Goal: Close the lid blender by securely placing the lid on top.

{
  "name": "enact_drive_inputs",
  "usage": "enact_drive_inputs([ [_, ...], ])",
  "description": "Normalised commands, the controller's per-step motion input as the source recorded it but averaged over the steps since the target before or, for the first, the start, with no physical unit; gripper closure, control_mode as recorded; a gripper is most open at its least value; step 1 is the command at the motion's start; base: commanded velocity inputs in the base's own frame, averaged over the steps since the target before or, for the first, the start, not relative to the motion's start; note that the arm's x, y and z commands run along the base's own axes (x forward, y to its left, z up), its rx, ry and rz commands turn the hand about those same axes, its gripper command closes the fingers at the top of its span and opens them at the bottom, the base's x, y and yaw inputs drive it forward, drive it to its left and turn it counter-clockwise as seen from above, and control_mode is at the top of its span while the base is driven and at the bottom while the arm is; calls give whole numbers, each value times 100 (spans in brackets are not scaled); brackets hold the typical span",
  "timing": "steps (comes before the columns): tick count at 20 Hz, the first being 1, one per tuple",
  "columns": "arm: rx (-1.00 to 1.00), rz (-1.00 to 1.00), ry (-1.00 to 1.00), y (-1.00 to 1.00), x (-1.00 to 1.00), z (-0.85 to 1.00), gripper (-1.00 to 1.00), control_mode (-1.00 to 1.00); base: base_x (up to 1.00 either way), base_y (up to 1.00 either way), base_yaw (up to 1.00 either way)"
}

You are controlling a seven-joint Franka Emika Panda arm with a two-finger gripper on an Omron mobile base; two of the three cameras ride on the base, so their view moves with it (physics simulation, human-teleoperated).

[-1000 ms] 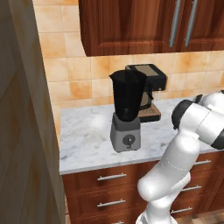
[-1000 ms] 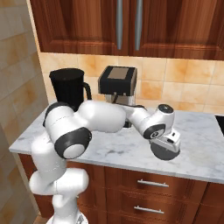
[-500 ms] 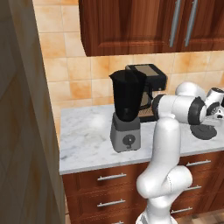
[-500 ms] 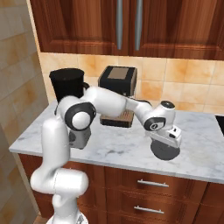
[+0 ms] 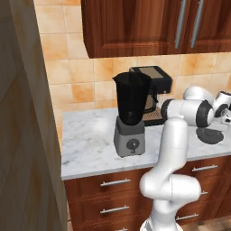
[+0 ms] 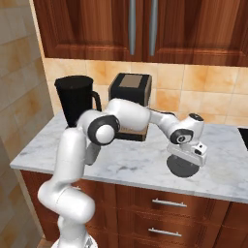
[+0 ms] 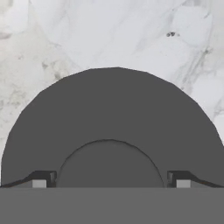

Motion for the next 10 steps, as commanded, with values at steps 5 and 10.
enact_drive_inputs([
  [5, 0, 0, 2, 42, 0, -58, -100, -100, 0, 0, 0],
  [10, 0, 1, 0, 58, 0, -66, 100, -100, 0, 0, 0],
])
